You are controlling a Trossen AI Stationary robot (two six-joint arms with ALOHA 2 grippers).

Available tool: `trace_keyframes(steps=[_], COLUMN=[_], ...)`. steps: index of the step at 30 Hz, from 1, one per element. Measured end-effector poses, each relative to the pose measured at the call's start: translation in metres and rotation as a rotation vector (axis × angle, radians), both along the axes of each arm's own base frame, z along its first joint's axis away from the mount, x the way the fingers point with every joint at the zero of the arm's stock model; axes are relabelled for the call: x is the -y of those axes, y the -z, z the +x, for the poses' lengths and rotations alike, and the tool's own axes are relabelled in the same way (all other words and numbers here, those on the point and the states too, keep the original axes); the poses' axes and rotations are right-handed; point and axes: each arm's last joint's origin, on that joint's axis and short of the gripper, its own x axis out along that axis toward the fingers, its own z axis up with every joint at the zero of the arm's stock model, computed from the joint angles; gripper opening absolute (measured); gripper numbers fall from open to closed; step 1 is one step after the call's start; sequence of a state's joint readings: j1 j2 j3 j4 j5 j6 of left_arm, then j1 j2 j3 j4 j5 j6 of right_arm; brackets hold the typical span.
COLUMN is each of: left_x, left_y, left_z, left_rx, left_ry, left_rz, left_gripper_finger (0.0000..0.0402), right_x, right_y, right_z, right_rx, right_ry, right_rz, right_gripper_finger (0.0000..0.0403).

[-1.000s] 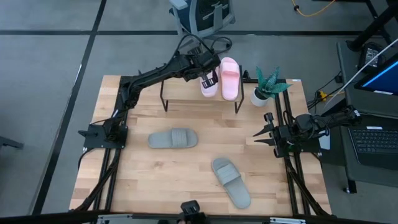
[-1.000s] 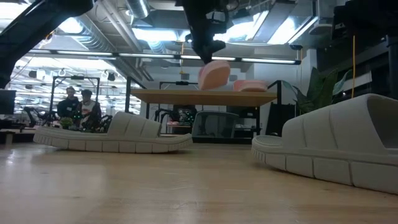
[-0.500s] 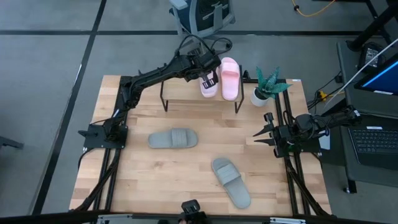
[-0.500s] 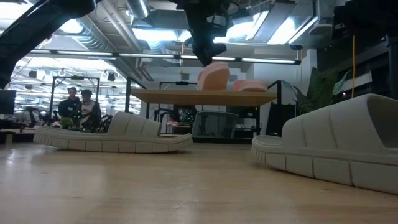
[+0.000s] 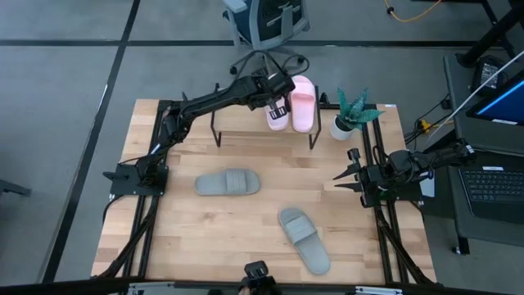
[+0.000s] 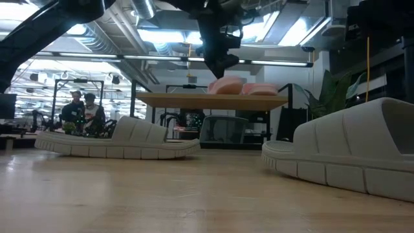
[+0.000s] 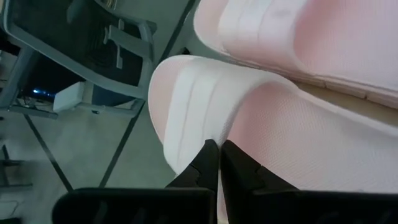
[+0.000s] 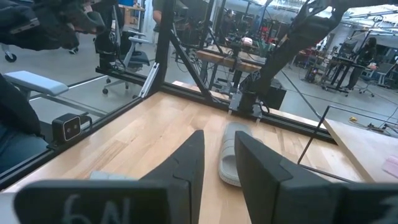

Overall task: Pick and place slides into the shelf
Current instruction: Put the pink slipper on the shelf

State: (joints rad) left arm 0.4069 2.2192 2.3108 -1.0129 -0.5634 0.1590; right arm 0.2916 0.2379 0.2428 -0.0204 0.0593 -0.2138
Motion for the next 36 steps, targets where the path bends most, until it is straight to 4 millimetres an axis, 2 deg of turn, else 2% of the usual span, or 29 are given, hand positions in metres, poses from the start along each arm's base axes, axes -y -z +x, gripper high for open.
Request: trace_keyframes(steps=[19,36], left_x=[0.0090,0.0092], left_y=[-0.0005,-0.0008], left_z=[0.0045,0.0054], left_rx=[0.000,0.016], left_ry=[0.025,0.028], left_rz=[0.005,-0.002], left_gripper_finger=[0.0000,0.0000], right_x=[0.0000,0.0000], right_y=[0.0000,0.0000], right_z=[0.0000,0.0000], right_rx=[0.000,0.001], right_ry=[0.000,0.000], right_rz=[-0.003,-0.004], right_gripper_finger=[0.0090,0.0090])
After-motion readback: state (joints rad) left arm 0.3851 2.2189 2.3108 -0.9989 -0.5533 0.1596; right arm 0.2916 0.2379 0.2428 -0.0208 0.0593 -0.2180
